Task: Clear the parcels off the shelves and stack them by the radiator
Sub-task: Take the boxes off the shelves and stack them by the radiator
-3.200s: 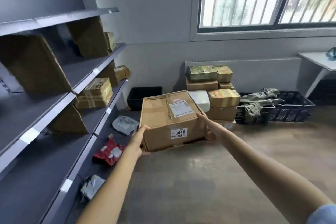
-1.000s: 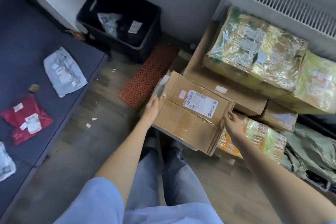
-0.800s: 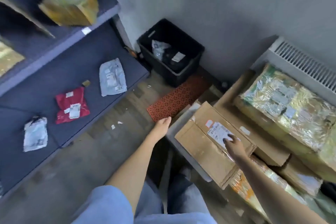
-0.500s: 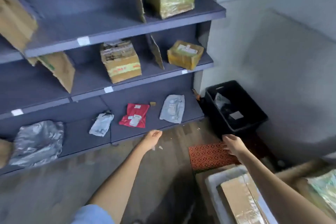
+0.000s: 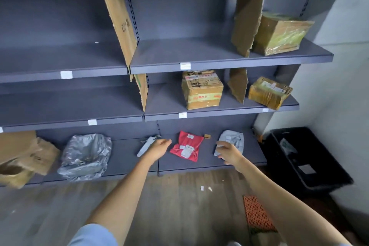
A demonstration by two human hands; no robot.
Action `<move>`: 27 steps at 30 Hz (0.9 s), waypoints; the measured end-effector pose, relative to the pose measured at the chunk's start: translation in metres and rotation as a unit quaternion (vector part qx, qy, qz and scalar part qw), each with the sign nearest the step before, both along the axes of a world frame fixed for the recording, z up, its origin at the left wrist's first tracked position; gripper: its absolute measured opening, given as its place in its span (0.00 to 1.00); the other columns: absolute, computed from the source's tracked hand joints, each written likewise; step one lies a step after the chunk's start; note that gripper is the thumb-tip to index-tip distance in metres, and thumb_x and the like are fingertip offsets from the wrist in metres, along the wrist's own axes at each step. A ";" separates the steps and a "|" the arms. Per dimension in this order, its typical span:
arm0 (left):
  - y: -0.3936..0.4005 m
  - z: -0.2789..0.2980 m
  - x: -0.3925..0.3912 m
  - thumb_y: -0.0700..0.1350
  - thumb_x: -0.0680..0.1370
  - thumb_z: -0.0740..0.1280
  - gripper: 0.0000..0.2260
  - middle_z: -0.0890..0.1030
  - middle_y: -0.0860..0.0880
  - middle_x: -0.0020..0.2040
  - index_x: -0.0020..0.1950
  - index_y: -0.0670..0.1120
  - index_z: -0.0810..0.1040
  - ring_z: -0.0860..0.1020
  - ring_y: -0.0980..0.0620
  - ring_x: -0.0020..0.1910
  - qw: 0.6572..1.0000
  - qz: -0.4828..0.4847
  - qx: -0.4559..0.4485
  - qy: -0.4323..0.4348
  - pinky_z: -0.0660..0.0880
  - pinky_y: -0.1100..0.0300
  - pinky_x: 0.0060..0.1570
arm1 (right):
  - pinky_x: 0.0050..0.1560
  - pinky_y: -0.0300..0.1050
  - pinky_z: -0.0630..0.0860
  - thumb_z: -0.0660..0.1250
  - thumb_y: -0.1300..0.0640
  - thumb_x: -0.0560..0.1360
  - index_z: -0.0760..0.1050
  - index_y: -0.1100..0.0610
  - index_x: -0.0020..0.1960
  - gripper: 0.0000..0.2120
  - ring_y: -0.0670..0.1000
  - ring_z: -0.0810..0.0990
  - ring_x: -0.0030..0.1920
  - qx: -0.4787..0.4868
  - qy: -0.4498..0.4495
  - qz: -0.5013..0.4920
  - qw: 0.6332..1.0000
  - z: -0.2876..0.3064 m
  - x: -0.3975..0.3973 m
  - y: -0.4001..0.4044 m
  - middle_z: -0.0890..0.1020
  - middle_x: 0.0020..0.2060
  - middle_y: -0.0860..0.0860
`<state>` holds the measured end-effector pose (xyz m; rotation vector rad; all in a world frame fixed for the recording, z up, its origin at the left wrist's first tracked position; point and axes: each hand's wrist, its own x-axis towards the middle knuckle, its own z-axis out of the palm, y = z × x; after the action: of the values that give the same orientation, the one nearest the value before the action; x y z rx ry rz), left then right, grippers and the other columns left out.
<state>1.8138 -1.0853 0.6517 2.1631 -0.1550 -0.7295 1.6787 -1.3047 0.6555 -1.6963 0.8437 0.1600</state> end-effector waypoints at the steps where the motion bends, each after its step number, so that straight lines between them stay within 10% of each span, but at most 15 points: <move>1: -0.004 -0.002 0.008 0.53 0.80 0.57 0.17 0.78 0.46 0.61 0.61 0.45 0.78 0.74 0.48 0.62 1.000 -0.008 -0.008 0.005 0.66 0.58 0.63 | 0.51 0.46 0.69 0.59 0.64 0.78 0.69 0.60 0.68 0.18 0.62 0.73 0.65 -0.005 -0.007 -0.005 1.000 -0.004 0.010 0.000 0.76 0.58 0.59; 9: -0.084 -0.015 0.088 0.51 0.81 0.55 0.16 0.73 0.49 0.67 0.65 0.50 0.74 0.72 0.55 0.53 0.995 -0.035 -0.067 0.061 0.70 0.64 0.44 | 0.36 0.43 0.67 0.53 0.66 0.80 0.64 0.56 0.71 0.21 0.57 0.74 0.48 -0.002 -0.025 -0.082 0.996 -0.022 0.106 -0.083 0.73 0.49 0.56; 11: -0.107 -0.021 0.112 0.49 0.82 0.53 0.17 0.70 0.49 0.70 0.69 0.49 0.70 0.71 0.52 0.60 0.995 -0.020 -0.068 0.063 0.71 0.60 0.54 | 0.44 0.47 0.73 0.53 0.63 0.80 0.64 0.53 0.72 0.21 0.60 0.75 0.58 0.016 -0.018 -0.111 0.994 -0.024 0.137 -0.107 0.75 0.58 0.60; 14: -0.133 -0.024 0.128 0.46 0.83 0.52 0.17 0.69 0.46 0.70 0.71 0.49 0.66 0.73 0.55 0.52 0.992 0.007 -0.075 0.099 0.74 0.68 0.40 | 0.58 0.55 0.72 0.52 0.63 0.80 0.59 0.51 0.74 0.23 0.62 0.72 0.65 0.021 0.017 -0.094 0.995 -0.019 0.180 -0.131 0.71 0.67 0.61; 19: -0.176 -0.018 0.175 0.44 0.83 0.53 0.21 0.58 0.48 0.76 0.76 0.48 0.57 0.60 0.48 0.74 0.989 0.028 -0.104 0.103 0.61 0.50 0.69 | 0.42 0.54 0.74 0.53 0.65 0.78 0.50 0.52 0.77 0.29 0.58 0.75 0.42 -0.052 0.001 -0.045 0.998 -0.005 0.248 -0.171 0.74 0.49 0.56; 27: -0.224 -0.013 0.228 0.42 0.81 0.56 0.21 0.66 0.47 0.73 0.75 0.50 0.58 0.66 0.43 0.70 0.985 0.053 -0.125 0.104 0.67 0.53 0.59 | 0.52 0.53 0.72 0.52 0.66 0.79 0.58 0.55 0.73 0.24 0.60 0.74 0.64 0.002 0.042 -0.019 0.999 -0.011 0.285 -0.205 0.70 0.68 0.58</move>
<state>2.0423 -1.3094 0.6385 1.8301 -0.0192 -0.8237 1.9641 -1.5101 0.6448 -1.6786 0.9364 0.2084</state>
